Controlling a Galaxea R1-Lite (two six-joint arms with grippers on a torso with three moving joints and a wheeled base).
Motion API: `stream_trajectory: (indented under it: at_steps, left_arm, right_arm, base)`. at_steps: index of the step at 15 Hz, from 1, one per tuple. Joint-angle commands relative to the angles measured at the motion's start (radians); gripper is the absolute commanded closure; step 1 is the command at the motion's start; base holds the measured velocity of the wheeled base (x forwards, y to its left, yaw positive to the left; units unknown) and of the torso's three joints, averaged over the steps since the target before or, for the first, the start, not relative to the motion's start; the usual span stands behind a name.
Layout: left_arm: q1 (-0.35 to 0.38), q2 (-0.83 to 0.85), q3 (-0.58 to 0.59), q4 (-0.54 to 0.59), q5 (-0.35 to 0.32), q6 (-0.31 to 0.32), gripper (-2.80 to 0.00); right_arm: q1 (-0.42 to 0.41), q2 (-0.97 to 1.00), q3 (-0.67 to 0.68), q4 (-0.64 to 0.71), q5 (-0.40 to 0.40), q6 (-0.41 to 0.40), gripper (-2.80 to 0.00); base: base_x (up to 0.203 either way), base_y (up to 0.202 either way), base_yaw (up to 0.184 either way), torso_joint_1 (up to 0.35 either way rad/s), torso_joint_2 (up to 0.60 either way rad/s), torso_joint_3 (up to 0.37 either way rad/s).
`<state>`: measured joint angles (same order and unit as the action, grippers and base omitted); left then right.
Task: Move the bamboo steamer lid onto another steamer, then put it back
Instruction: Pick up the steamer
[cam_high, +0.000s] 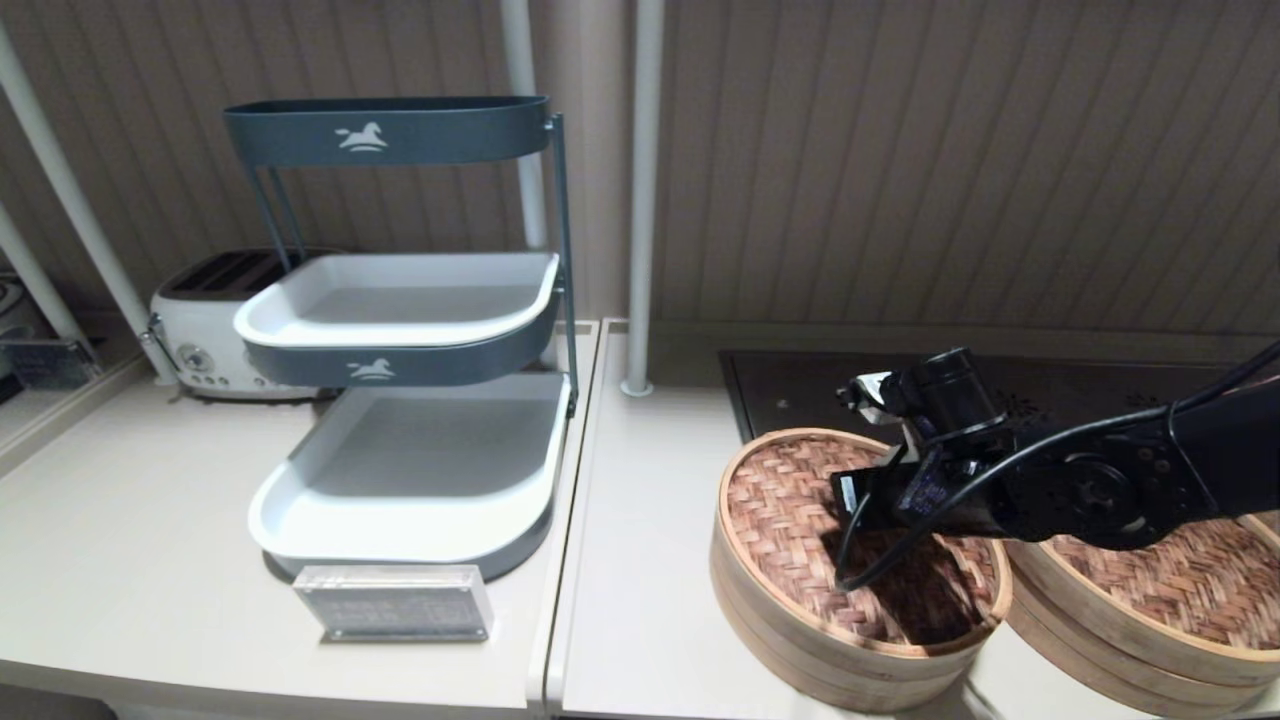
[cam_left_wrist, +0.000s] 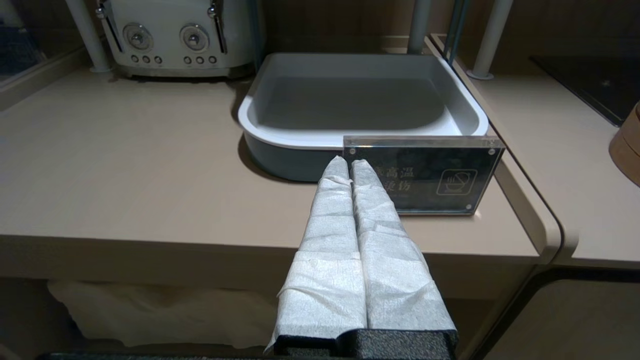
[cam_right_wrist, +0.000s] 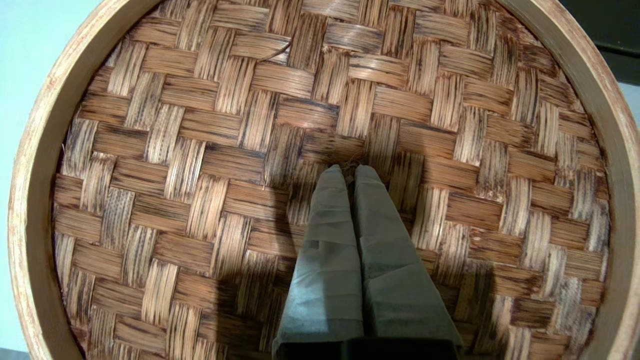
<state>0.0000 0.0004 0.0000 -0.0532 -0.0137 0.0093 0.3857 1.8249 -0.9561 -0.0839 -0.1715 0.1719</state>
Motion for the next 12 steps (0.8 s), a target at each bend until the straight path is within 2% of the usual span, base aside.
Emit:
stream_trajectory:
  at_steps: [1,9,12]
  left_arm:
    - [0.0,-0.002,0.028,0.0,0.0,0.0,0.0]
    - [0.0,-0.002,0.028,0.0,0.0,0.0,0.0]
    - [0.0,-0.002,0.028,0.0,0.0,0.0,0.0]
  right_arm:
    - [-0.001,-0.027,-0.022,-0.006,-0.006,-0.003,0.0]
    - [-0.002,-0.042,-0.047,0.019,-0.01,-0.014,0.0]
    - [-0.009,-0.052,-0.054,0.061,-0.009,-0.05,0.0]
  base:
    - [0.0,0.0,0.0,0.0,0.0,0.0]
    - [0.0,0.0,0.0,0.0,0.0,0.0]
    - [0.0,0.0,0.0,0.0,0.0,0.0]
